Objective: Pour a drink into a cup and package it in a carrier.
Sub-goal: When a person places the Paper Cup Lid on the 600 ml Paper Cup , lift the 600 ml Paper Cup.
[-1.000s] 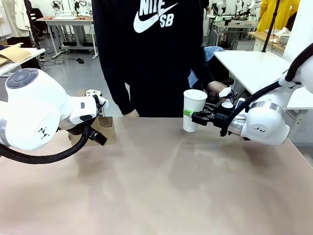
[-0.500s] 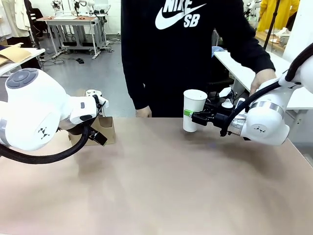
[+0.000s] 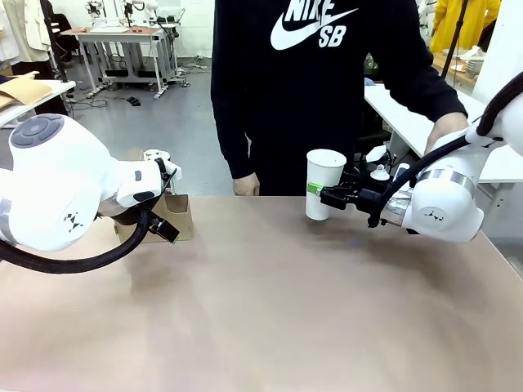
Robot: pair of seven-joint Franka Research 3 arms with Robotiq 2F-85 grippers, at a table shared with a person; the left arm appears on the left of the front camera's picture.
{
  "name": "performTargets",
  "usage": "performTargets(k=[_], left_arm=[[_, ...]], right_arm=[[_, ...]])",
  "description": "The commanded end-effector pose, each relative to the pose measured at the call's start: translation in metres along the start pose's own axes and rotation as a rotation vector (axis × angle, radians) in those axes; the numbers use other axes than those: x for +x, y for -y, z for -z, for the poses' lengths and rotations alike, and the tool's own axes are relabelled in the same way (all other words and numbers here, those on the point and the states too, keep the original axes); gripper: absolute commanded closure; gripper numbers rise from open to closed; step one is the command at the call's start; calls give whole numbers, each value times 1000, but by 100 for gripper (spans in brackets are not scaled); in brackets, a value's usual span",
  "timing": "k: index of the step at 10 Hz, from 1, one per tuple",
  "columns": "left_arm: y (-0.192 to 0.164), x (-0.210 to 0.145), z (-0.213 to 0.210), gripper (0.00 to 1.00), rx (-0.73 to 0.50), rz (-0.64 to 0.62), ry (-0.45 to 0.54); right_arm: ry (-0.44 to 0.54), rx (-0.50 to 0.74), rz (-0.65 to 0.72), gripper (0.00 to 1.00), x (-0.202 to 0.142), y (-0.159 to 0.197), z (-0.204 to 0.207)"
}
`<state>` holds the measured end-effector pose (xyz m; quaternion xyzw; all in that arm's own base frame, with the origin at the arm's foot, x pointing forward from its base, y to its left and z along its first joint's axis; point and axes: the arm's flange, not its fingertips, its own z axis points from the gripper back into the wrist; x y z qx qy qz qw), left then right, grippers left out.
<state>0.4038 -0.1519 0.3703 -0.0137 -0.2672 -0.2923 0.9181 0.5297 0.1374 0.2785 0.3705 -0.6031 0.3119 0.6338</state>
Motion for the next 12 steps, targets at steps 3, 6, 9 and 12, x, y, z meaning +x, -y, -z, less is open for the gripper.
performTargets(k=[3, 6, 9, 12], left_arm=[[0, 0, 0, 0, -1, -1, 0], [0, 0, 0, 0, -1, -1, 0], [0, 0, 0, 0, -1, -1, 0], [0, 0, 0, 0, -1, -1, 0]], right_arm=[[10, -2, 12, 19, 5, -2, 0], [10, -2, 12, 19, 5, -2, 0], [10, -2, 12, 19, 5, -2, 0], [10, -2, 12, 19, 5, -2, 0]])
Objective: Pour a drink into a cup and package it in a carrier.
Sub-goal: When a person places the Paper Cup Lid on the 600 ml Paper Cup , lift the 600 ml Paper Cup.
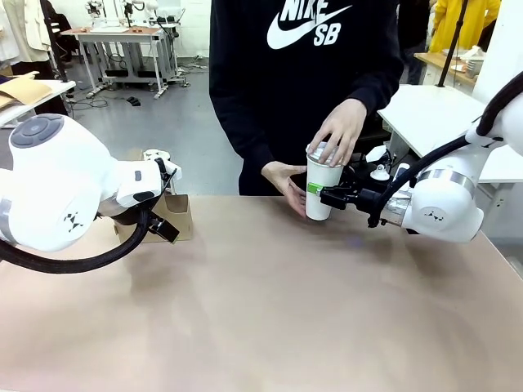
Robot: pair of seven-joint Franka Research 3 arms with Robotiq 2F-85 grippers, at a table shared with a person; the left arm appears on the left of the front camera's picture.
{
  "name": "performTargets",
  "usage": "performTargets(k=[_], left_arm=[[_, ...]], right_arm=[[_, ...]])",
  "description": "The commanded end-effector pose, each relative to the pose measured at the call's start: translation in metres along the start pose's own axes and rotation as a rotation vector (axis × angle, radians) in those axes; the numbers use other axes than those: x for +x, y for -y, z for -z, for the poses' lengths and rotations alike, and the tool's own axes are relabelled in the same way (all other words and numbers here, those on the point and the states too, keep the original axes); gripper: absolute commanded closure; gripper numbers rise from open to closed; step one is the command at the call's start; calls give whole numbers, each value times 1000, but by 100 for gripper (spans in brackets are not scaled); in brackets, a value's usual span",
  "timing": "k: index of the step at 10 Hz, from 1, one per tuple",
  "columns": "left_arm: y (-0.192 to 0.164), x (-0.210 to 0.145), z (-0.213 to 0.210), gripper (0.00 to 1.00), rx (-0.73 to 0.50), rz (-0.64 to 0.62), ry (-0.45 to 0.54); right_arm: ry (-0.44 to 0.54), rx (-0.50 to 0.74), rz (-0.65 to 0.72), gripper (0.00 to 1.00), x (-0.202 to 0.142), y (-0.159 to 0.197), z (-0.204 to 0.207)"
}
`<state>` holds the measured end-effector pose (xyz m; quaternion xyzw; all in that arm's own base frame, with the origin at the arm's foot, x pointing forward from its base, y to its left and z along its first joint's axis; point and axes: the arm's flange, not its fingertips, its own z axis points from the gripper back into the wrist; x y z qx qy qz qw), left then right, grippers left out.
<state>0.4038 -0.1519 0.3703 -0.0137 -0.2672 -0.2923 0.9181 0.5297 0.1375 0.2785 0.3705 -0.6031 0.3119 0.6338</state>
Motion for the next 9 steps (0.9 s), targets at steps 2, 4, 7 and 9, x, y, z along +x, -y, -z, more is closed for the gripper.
performTargets(k=[2, 4, 7, 9], left_arm=[[0, 0, 0, 0, -1, -1, 0], [0, 0, 0, 0, -1, -1, 0], [0, 0, 0, 0, -1, -1, 0], [0, 0, 0, 0, -1, -1, 0]], right_arm=[[10, -3, 12, 19, 5, -2, 0], [10, -3, 12, 19, 5, -2, 0], [10, -3, 12, 19, 5, -2, 0], [10, -3, 12, 19, 5, -2, 0]])
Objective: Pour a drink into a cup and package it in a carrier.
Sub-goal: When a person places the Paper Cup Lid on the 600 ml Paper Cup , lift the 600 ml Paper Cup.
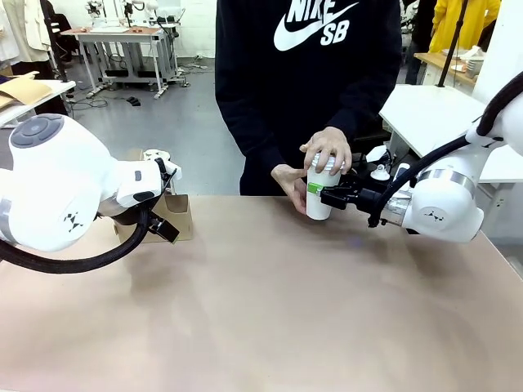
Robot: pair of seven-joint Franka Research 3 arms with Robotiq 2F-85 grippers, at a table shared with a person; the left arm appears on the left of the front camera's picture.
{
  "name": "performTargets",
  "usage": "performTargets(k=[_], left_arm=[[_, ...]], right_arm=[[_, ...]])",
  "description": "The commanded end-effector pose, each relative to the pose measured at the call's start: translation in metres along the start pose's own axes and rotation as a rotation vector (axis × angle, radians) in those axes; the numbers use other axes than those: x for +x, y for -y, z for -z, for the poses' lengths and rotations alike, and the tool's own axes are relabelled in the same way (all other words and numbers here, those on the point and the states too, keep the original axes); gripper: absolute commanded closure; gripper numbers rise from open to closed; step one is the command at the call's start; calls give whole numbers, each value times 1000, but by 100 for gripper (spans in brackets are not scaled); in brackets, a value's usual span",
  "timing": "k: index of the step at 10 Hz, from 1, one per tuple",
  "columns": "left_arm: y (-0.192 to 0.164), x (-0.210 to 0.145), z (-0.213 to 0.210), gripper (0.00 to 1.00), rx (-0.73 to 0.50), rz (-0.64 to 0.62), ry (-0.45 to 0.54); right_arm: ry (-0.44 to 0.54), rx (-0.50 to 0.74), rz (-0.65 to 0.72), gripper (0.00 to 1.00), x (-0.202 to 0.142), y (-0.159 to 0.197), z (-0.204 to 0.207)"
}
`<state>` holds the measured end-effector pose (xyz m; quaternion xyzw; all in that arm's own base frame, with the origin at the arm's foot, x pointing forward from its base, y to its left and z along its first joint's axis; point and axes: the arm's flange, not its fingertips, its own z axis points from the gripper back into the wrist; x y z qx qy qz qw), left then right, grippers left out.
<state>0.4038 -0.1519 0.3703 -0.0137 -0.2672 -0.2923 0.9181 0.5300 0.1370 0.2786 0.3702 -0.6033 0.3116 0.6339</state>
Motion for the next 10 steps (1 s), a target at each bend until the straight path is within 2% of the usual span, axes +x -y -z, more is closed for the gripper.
performTargets(k=[1, 10], left_arm=[[0, 0, 0, 0, -1, -1, 0], [0, 0, 0, 0, -1, -1, 0]], right_arm=[[10, -1, 12, 19, 4, -2, 1], [10, -1, 12, 19, 4, -2, 1]])
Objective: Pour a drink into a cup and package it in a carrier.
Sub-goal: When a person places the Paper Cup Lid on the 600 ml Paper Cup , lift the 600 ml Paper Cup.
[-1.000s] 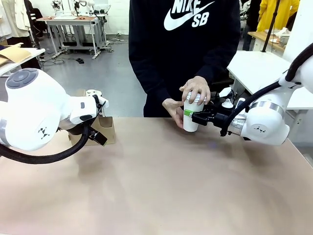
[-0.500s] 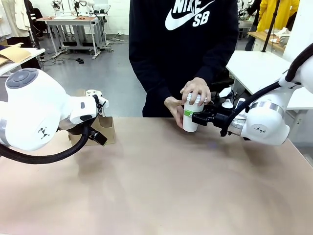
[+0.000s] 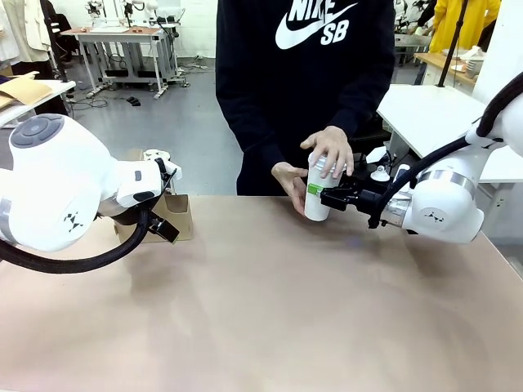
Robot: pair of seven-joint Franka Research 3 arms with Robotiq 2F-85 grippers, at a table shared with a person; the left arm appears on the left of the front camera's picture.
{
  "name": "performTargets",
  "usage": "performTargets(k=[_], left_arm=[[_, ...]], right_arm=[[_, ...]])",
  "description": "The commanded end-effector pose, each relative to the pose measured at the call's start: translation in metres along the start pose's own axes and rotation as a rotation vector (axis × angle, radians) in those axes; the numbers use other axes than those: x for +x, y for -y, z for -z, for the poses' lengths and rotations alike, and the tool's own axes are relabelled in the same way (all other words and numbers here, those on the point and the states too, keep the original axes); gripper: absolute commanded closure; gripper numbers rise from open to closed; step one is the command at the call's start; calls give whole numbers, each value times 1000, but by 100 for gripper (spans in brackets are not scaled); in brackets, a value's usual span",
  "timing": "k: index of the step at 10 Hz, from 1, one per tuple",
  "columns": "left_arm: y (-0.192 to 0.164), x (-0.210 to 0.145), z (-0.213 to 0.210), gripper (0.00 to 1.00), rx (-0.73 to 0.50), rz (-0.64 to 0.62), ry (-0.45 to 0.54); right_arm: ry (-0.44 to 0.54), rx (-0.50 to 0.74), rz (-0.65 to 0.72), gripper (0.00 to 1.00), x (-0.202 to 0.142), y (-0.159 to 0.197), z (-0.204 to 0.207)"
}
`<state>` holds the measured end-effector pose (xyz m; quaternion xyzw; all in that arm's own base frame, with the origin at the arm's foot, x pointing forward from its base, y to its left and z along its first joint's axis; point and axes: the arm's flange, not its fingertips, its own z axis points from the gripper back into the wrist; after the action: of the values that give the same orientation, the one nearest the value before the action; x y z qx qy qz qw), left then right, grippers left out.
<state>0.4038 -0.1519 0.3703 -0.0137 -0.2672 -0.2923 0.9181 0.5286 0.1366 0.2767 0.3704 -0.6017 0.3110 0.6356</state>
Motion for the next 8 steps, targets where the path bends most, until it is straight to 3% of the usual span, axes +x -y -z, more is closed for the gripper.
performTargets(k=[1, 8], left_arm=[[0, 0, 0, 0, -1, -1, 0], [0, 0, 0, 0, -1, -1, 0]], right_arm=[[13, -1, 9, 19, 6, -2, 2], [13, -1, 9, 19, 6, -2, 2]])
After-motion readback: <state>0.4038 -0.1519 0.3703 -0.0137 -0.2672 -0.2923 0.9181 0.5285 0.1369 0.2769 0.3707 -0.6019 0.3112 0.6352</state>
